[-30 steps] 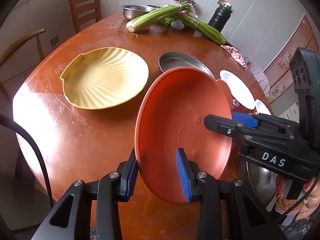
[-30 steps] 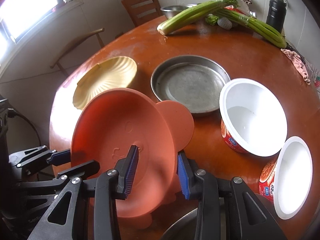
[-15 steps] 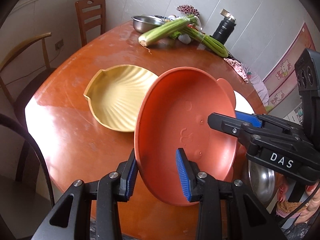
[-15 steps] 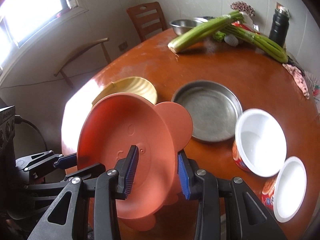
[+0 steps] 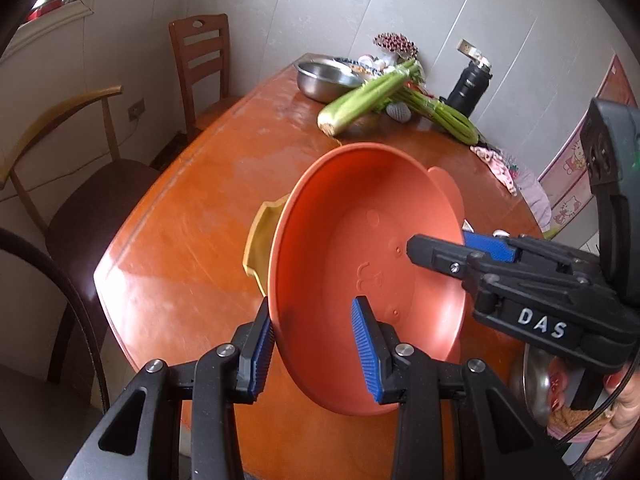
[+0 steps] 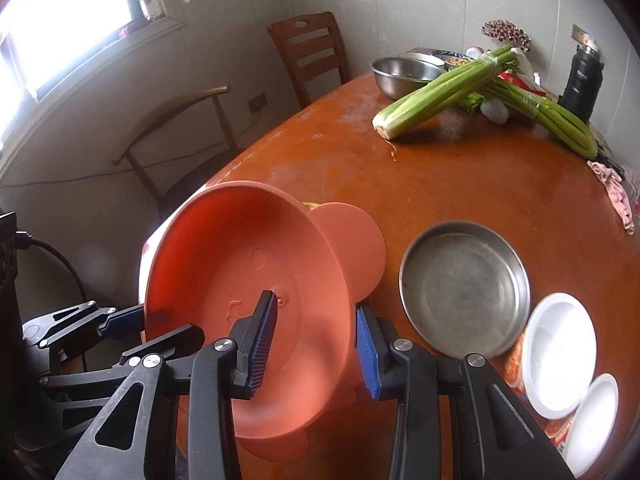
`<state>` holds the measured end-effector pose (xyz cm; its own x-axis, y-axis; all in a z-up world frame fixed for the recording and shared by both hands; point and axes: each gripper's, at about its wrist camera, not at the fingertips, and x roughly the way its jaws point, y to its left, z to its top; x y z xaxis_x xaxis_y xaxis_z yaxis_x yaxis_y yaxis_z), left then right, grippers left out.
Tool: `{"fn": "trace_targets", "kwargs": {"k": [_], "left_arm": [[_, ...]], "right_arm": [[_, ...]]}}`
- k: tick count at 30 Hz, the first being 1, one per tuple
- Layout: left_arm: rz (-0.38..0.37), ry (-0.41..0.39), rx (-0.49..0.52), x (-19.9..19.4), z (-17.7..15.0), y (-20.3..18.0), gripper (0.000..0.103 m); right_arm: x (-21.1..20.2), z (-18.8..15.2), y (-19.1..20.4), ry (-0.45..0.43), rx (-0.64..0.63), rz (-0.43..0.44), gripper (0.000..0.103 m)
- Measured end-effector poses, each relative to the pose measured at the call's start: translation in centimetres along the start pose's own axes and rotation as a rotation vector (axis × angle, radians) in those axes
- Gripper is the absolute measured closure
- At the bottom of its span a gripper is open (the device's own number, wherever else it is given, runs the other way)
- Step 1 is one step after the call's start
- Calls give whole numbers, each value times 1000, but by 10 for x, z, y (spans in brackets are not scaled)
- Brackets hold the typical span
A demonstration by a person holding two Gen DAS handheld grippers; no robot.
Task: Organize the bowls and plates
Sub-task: 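Grasp the orange bear plate rim with the left gripper and lift it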
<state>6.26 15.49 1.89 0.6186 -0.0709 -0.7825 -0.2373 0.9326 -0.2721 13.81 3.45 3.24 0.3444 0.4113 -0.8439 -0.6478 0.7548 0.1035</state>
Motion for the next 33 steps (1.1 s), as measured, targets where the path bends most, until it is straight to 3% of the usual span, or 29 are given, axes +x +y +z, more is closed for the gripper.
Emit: {"fn": "trace_targets", "kwargs": {"k": [11,21,33], "left_arm": [[2,34,10,33,30,20,65],[-4,82,12,60,29,28,66],[27,63,21,64,30,28,66]], "right_arm": [[40,24,4,34,39,-68,63],[70,27,-5,77,72,-102,63],[91,24,-10,121,79,-107,63]]}}
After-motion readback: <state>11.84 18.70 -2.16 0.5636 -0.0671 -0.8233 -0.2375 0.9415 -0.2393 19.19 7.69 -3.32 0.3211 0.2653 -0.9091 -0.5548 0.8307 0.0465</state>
